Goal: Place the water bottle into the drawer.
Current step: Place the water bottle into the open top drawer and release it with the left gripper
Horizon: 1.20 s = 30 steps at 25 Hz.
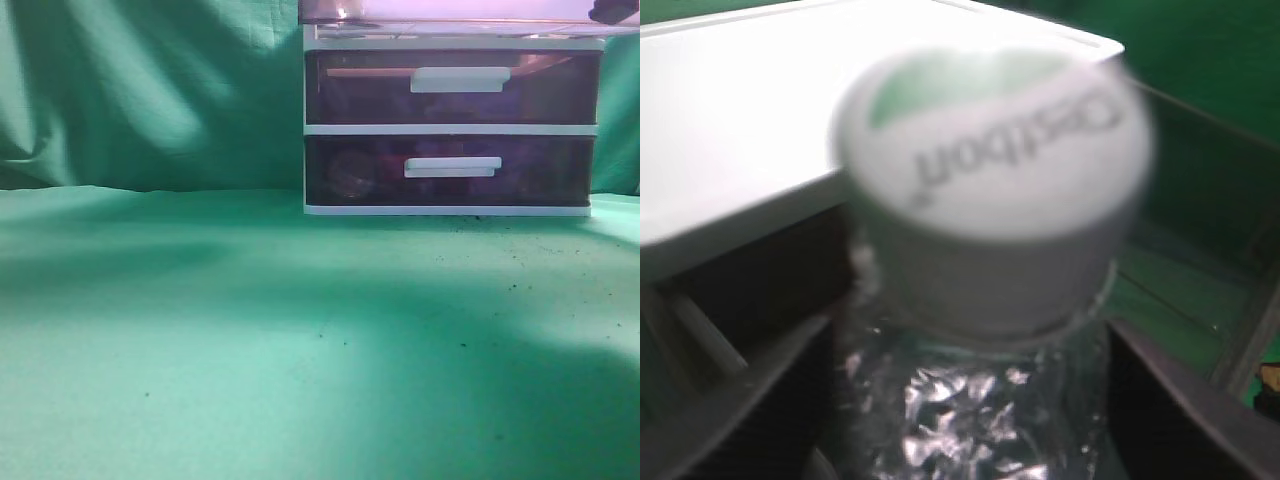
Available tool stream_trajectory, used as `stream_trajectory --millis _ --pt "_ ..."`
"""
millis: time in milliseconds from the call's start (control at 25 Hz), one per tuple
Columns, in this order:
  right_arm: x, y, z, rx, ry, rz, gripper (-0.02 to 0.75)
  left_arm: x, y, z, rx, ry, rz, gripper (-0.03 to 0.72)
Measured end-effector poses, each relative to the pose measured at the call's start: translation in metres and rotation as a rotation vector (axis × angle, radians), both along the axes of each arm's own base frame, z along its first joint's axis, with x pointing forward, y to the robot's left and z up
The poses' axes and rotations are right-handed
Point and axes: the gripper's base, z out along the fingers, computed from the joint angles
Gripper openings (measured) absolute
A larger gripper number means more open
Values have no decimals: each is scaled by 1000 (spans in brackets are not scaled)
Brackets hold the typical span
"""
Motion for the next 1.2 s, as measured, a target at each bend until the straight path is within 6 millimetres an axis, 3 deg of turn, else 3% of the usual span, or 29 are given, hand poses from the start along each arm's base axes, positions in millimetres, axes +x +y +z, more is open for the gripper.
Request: stream_trajectory --millis 80,160,320,440,920,1200 --pt "0 0 0 -2 4 -1 101 -1 -1 1 -2 -2 -10 573" --pt "0 0 -1 -2 5 -1 101 -3 -4 3 -8 3 -37 652" --pt "0 0 -1 -2 5 -1 101 -7 -14 2 -73 38 -68 644" --pt "0 0 -1 1 6 -2 101 -6 -28 -4 -130 42 -92 519" --pt "0 0 -1 23 15 -7 101 4 -111 -10 -335 -331 -277 508" --pt "0 0 -1 43 24 -15 101 11 -120 -1 -341 -431 -297 508"
